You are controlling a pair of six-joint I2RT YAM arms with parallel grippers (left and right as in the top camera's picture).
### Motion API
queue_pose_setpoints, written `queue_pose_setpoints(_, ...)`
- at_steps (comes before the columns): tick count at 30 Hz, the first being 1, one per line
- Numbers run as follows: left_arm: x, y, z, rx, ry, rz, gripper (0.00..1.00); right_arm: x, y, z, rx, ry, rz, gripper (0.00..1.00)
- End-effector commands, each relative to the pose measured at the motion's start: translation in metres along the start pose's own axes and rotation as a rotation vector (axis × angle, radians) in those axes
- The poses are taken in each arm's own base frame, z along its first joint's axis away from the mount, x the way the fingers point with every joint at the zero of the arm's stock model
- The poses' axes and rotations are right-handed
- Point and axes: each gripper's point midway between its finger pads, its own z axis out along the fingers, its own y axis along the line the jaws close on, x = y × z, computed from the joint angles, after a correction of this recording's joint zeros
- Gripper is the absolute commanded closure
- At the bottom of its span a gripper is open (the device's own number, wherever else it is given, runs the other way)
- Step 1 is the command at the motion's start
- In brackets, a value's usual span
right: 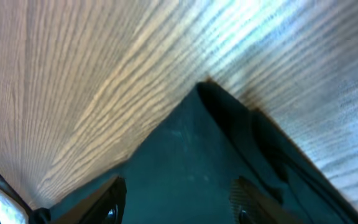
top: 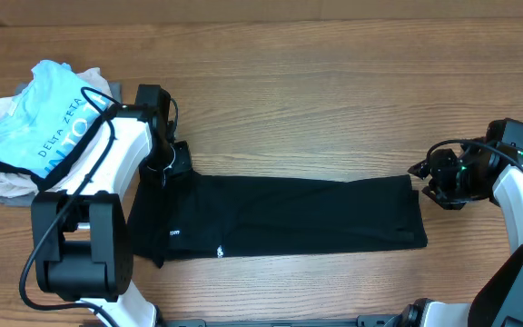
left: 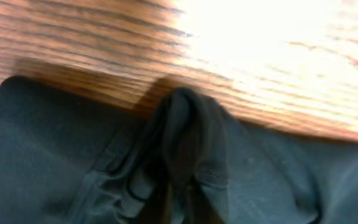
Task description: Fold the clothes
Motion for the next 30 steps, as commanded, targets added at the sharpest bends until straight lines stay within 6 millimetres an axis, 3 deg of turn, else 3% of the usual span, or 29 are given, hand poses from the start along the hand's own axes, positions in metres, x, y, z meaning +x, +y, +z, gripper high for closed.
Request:
queue_pose_setpoints(1,0.002,0.010,0.000,-0.051,0.012,0.004,0.96,-0.001,-0.005,0.001,0.009,-0.019,0.006,0.44)
queue_pose_setpoints(5,0.014,0.043,-0.011,-0.188,0.046,-0.048,0.96,-0.005,-0.020,0.006,0.075,-0.053,0.059,0.46)
queue_pose_setpoints(8,0.021,0.065,-0.019,-0.240,0.068,-0.088,0.96,-0.007,-0.021,0.009,0.069,-0.064,0.055,0.46)
queue_pose_setpoints(13,0.024,0.082,-0.023,-0.243,0.084,-0.147,0.96,-0.009,-0.023,0.015,0.062,-0.080,0.052,0.45)
queue_pose_setpoints(18,0.020,0.090,-0.024,-0.246,0.072,-0.171,0.94,-0.009,-0.031,0.019,0.089,-0.095,0.063,0.39)
queue_pose_setpoints(19,0.019,0.090,-0.024,-0.245,0.068,-0.170,0.87,-0.009,-0.031,0.019,0.089,-0.097,0.062,0.39)
queue_pose_setpoints(21,0.019,0.090,-0.024,-0.244,0.066,-0.171,0.61,-0.009,-0.030,0.020,0.080,-0.096,0.059,0.39)
queue_pose_setpoints(25,0.018,0.088,-0.023,-0.232,0.064,-0.172,0.51,-0.001,-0.030,0.031,0.078,-0.083,0.038,0.44)
queue_pose_setpoints(28,0.010,0.083,-0.021,-0.200,0.037,-0.169,0.47,0.008,-0.027,0.042,0.055,-0.069,0.009,0.50)
queue_pose_setpoints(30,0.007,0.079,-0.020,-0.177,0.025,-0.161,0.57,0.015,-0.024,0.049,0.032,-0.053,-0.010,0.56)
